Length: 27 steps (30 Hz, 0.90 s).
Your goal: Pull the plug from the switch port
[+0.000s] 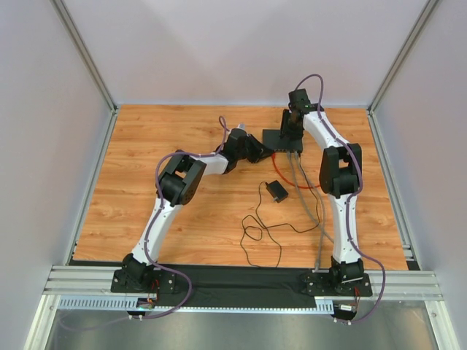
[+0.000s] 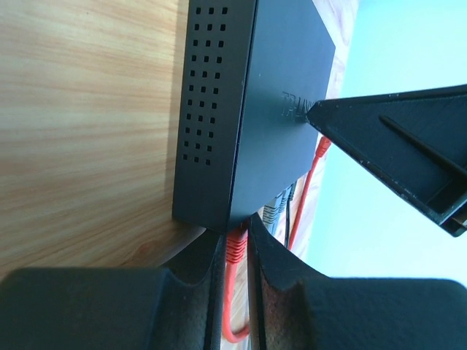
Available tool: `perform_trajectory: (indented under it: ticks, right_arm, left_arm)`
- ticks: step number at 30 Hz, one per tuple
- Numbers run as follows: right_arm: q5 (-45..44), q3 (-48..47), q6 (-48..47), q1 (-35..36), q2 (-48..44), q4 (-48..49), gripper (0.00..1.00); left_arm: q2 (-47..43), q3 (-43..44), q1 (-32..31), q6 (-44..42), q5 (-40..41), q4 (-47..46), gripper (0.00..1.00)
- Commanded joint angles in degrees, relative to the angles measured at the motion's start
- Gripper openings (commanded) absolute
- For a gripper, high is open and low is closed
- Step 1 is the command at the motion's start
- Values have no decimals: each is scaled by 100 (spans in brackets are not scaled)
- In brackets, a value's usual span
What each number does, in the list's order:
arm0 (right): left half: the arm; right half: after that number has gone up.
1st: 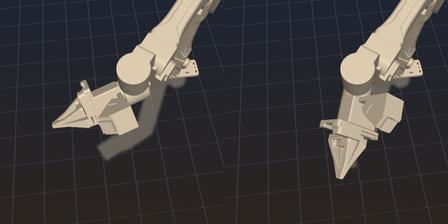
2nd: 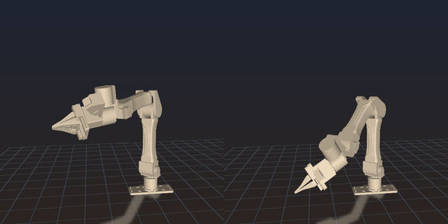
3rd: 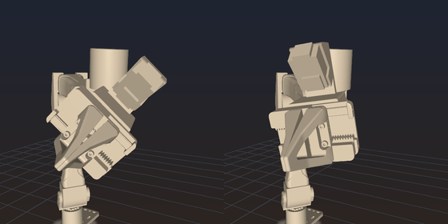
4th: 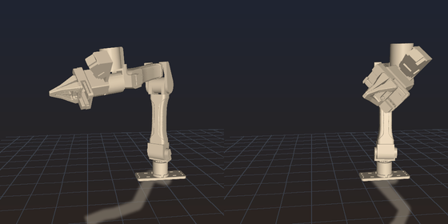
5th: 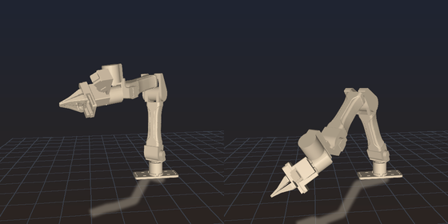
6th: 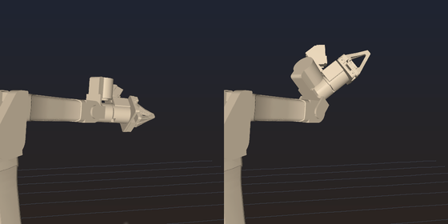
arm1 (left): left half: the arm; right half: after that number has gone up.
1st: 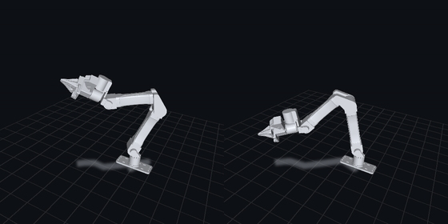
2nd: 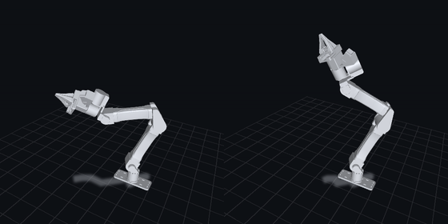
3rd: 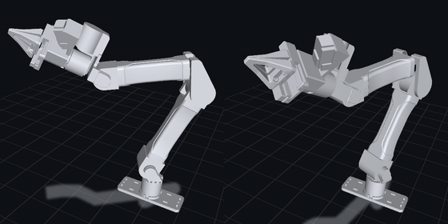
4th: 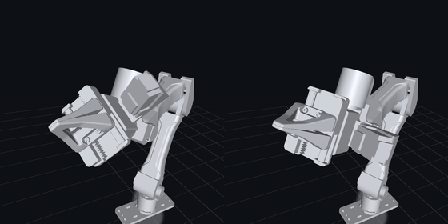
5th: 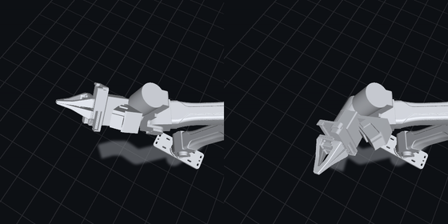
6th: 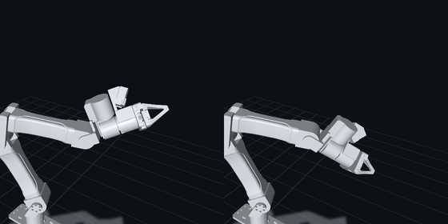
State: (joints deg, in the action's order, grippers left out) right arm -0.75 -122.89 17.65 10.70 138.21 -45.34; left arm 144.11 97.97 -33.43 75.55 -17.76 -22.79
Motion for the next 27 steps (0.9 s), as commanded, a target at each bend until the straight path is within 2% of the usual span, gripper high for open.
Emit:
perform_trajectory:
  ticks: [1, 5, 11, 15, 22, 27]
  right_arm:
    - [-65, -59, 54, -24, 435, -511, 44]
    - [-57, -33, 98, -15, 435, -511, 44]
    - [-65, -25, 107, -15, 417, -511, 44]
    - [-65, -7, 89, -24, 426, -484, 44]
    - [-74, -33, 54, -24, 487, -511, 44]
    - [-83, -7, 54, -59, 496, -493, 44]
  left_arm:
    - [-146, -199, -6, -409, 150, 854, 0]
    - [-243, -472, -49, -479, 97, 644, 0]
    - [-76, -323, 12, -410, -166, 195, 0]
    - [-392, -831, 56, -540, 123, -14, 0]
    - [-972, -1192, 38, -1068, 255, 37, 0]
    - [-1744, -1736, -32, -1542, 974, 186, 0]
